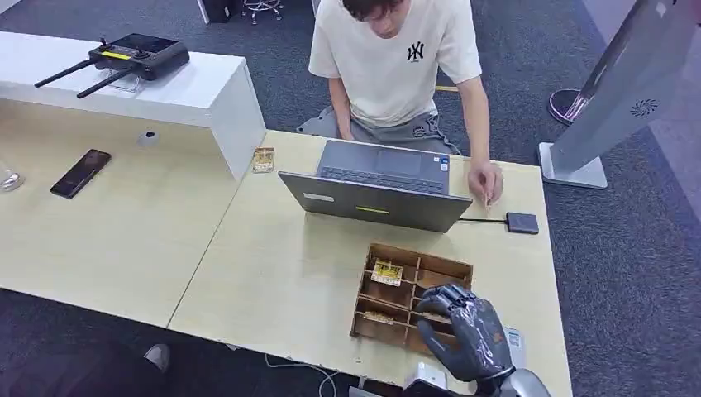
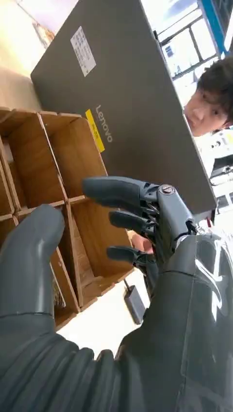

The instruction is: Pass the card to the sensor for recognition and then transmit it.

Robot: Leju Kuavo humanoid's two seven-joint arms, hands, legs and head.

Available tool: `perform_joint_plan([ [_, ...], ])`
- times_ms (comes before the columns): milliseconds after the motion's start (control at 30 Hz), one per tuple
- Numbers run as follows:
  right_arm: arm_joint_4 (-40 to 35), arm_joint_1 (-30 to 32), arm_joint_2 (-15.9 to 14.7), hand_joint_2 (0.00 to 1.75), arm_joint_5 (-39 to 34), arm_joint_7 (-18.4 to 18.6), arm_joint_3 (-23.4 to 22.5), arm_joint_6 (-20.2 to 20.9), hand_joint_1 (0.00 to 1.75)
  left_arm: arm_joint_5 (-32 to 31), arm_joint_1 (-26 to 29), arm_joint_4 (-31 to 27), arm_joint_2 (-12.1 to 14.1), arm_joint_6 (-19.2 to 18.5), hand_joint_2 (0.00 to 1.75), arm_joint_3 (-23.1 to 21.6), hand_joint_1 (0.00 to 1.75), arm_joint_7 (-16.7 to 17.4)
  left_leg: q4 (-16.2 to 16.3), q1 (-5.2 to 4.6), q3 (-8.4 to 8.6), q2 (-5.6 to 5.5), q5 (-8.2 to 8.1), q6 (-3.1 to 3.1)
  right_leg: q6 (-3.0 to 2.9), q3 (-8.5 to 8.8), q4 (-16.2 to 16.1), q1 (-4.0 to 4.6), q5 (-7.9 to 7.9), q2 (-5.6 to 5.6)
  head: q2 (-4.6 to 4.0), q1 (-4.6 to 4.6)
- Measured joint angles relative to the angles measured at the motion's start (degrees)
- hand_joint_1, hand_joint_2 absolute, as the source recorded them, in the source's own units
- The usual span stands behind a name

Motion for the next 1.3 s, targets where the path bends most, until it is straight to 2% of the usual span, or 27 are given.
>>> perform_joint_plan([
  [67, 0.0, 0.0, 0.0, 1.75, 0.0, 0.2, 0.1, 0.0, 0.84, 0.1, 0.0, 0.0, 0.0, 0.0, 1.75, 0.0, 0.0, 0.0, 0.0, 0.0, 0.0, 0.0, 0.0, 0.0, 0.0, 0.0, 0.0, 0.0, 0.0, 0.0, 0.0, 0.0],
  [167, 0.1, -0.1, -0.1, 1.75, 0.2, 0.2, 0.2, 0.0, 1.01, 0.2, 0.0, 0.0, 0.0, -0.2, 1.75, 0.0, 0.0, 0.1, 0.0, 0.0, 0.0, 0.0, 0.0, 0.0, 0.0, 0.0, 0.0, 0.0, 0.0, 0.0, 0.0, 0.0],
  [467, 0.3, -0.2, -0.5, 1.75, 1.1, 1.3, 0.6, 0.0, 1.03, 0.2, 0.0, 0.0, 0.0, -0.2, 1.75, 0.0, 0.0, 0.1, 0.0, 0.0, 0.0, 0.0, 0.0, 0.0, 0.0, 0.0, 0.0, 0.0, 0.0, 0.0, 0.0, -0.02],
  [600, 0.4, -0.2, -0.6, 1.75, 1.4, 1.4, 0.7, 0.1, 1.17, 0.3, 0.0, 0.0, 0.0, -0.2, 1.75, 0.1, 0.0, 0.1, 0.0, 0.0, 0.0, 0.0, 0.0, 0.0, 0.0, 0.0, 0.0, 0.0, 0.0, 0.0, 0.0, 0.0],
  [667, 0.4, -0.1, -0.7, 1.75, 1.8, 1.8, 0.8, 0.4, 1.17, 0.3, 0.0, 0.0, 0.0, -0.2, 1.75, 0.1, 0.0, 0.2, 0.0, 0.0, 0.0, 0.0, 0.0, 0.0, 0.0, 0.0, 0.0, 0.0, 0.0, 0.0, 0.0, 0.0],
  [700, 0.4, -0.1, -0.7, 1.75, 1.9, 1.9, 0.8, 0.5, 1.26, 0.3, 0.0, 0.0, 0.0, -0.2, 1.75, 0.2, 0.0, 0.2, 0.0, 0.0, 0.0, 0.0, 0.0, 0.0, 0.0, 0.0, 0.0, 0.0, 0.0, 0.0, 0.0, -0.02],
  [767, 0.4, -0.2, -0.9, 1.75, 2.3, 1.9, 0.9, 0.8, 1.2, 0.3, 0.0, 0.0, 0.0, -0.2, 1.75, 0.3, 0.0, 0.2, 0.0, 0.0, 0.0, 0.0, 0.0, 0.0, 0.0, 0.0, 0.0, 0.0, 0.0, 0.0, 0.0, 0.0],
  [833, 0.6, -0.2, -1.0, 1.75, 2.8, 2.2, 0.9, 1.0, 1.27, 0.4, 0.0, 0.0, 0.0, -0.2, 1.75, 0.4, 0.0, 0.2, 0.0, 0.0, 0.0, 0.0, 0.0, 0.0, 0.0, 0.0, 0.0, 0.0, 0.0, 0.0, 0.0, -0.02],
  [900, 0.8, -0.2, -1.0, 1.75, 3.1, 2.5, 1.0, 1.0, 1.06, 0.4, 0.0, 0.0, 0.0, -0.2, 1.75, 0.6, 0.0, 0.3, 0.0, 0.0, 0.0, 0.0, 0.0, 0.0, 0.0, 0.0, 0.0, 0.0, 0.0, 0.0, 0.0, -0.02],
  [933, 0.9, -0.2, -1.0, 1.75, 3.3, 2.6, 1.1, 1.1, 0.77, 0.4, 0.0, 0.0, 0.0, -0.2, 1.75, 0.7, 0.0, 0.3, 0.0, 0.0, 0.0, 0.0, 0.0, 0.0, 0.0, 0.0, 0.0, 0.0, 0.0, 0.0, 0.0, 0.0],
  [967, 1.1, -0.2, -1.0, 1.75, 3.4, 2.8, 1.1, 1.1, 0.84, 0.4, 0.0, 0.0, 0.0, -0.2, 1.75, 0.9, 0.0, 0.4, 0.0, 0.0, 0.0, 0.0, 0.0, 0.0, 0.0, 0.0, 0.0, 0.0, 0.0, 0.0, 0.0, 0.0],
  [1000, 1.2, -0.2, -1.0, 1.75, 3.5, 2.9, 1.2, 1.1, 0.84, 0.4, 0.0, 0.0, 0.0, -0.2, 1.75, 0.9, 0.0, 0.4, 0.0, 0.0, 0.0, 0.0, 0.0, 0.0, 0.0, 0.0, 0.0, 0.0, 0.0, 0.0, 0.0, -0.02],
  [1067, 1.5, -0.2, -1.0, 1.75, 3.7, 3.0, 1.3, 1.1, 0.72, 0.5, 0.0, 0.0, 0.0, -0.2, 1.75, 1.0, 0.0, 0.6, 0.0, 0.0, 0.0, 0.0, 0.0, 0.0, 0.0, 0.0, 0.0, 0.0, 0.0, 0.0, 0.0, -0.02],
  [1167, 1.9, -0.2, -1.0, 1.75, 4.0, 3.2, 1.4, 1.2, 0.68, 0.5, 0.0, 0.0, 0.0, -0.2, 1.75, 1.1, 0.0, 0.7, 0.0, 0.0, 0.0, 0.0, 0.0, 0.0, 0.0, 0.0, 0.0, 0.0, 0.0, 0.0, 0.0, 0.0],
  [1233, 2.0, -0.2, -1.0, 1.75, 4.0, 3.4, 1.4, 1.2, 0.7, 0.5, 0.0, 0.0, 0.0, -0.2, 1.75, 1.1, 0.0, 0.7, 0.0, 0.0, 0.0, 0.0, 0.0, 0.0, 0.0, 0.0, 0.0, 0.0, 0.0, 0.0, 0.0, 0.0],
  [1267, 2.1, -0.2, -1.0, 1.75, 4.1, 3.6, 1.4, 1.2, 0.84, 0.5, 0.0, 0.0, 0.0, -0.2, 1.75, 1.2, 0.0, 0.7, 0.0, 0.0, 0.0, 0.0, 0.0, 0.0, 0.0, 0.0, 0.0, 0.0, 0.0, 0.0, 0.0, -0.02],
  [1300, 2.2, -0.2, -1.0, 1.75, 4.1, 3.7, 1.4, 1.2, 0.77, 0.5, 0.0, 0.0, 0.0, -0.2, 1.75, 1.2, 0.0, 0.7, 0.0, 0.0, 0.0, 0.0, 0.0, 0.0, 0.0, 0.0, 0.0, 0.0, 0.0, 0.0, 0.0, 0.0],
])
